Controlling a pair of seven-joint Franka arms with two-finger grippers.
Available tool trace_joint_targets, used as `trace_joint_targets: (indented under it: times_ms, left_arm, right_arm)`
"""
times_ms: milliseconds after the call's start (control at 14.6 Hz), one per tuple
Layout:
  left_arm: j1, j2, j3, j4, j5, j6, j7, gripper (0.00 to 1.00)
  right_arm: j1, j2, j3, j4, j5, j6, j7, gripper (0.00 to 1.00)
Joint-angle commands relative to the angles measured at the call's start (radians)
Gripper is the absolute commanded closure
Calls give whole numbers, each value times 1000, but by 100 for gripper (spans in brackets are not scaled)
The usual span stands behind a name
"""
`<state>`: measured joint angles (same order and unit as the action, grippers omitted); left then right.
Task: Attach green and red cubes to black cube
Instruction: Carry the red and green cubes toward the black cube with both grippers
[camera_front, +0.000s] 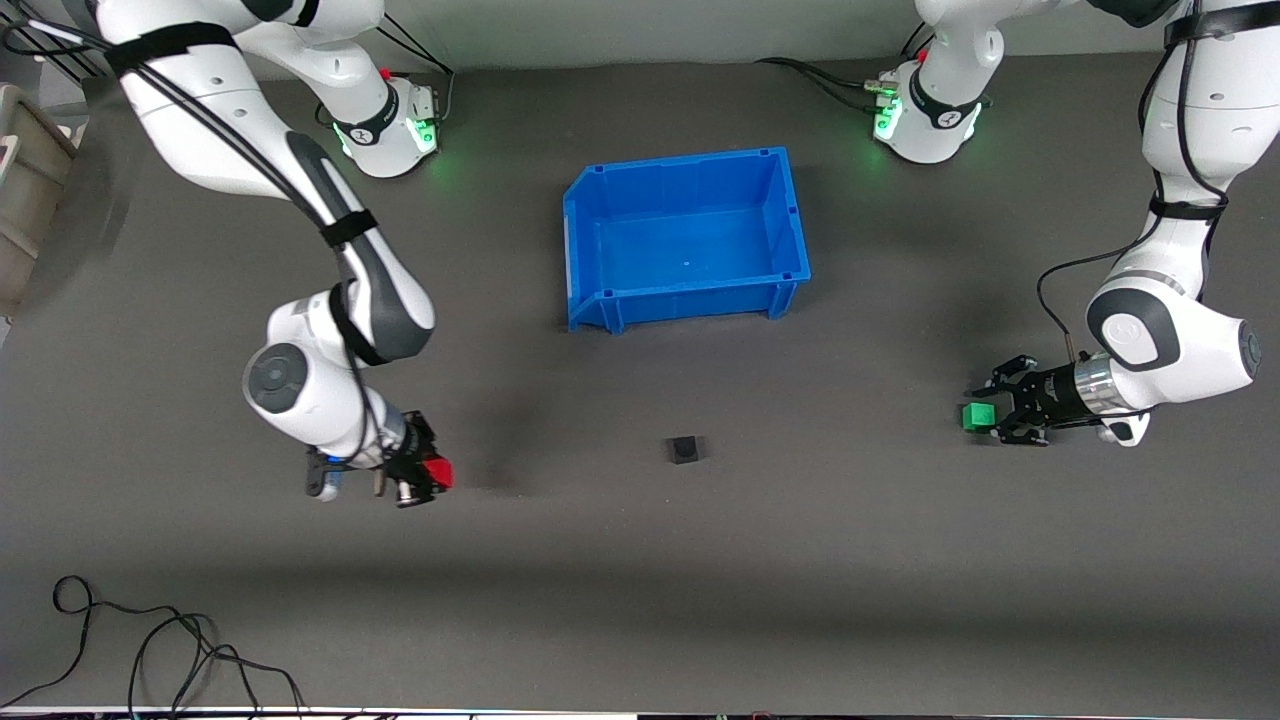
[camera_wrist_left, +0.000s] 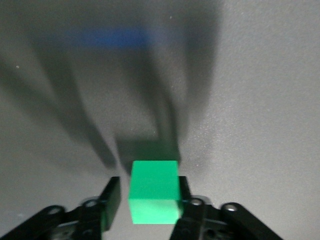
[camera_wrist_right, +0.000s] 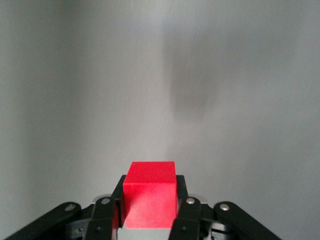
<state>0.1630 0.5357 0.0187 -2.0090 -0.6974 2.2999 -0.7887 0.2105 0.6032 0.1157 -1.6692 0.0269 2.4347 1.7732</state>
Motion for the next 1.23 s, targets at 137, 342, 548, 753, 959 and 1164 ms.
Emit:
trace_joint_targets:
  times_ms: [137,342,548,753,959,1164]
  left_arm:
    - [-3,-8,3,42,-16,-30,-15,79]
    - [-33,-13,1,119,-4,-104,-133,79]
    - [-112,-11,1,162,-11,-113,-222,79]
    - [-232,0,0,174,-75,-48,-257,79]
    - [-357,24,0,174,-160,70,-285,82]
    - [-494,58,0,179,-221,200,-367,82]
  right_arm:
    - [124,202,-7,340,11,-54,202,80]
    - [210,295,-22,471,-1,-52,262,81]
    - [202,287,-19,482,-16,-81,252,81]
    - [210,286,-2,511,-119,-241,246,81]
    - [242,291,1,509,-113,-273,259,80]
    - [244,305,1,509,-114,-263,276,80]
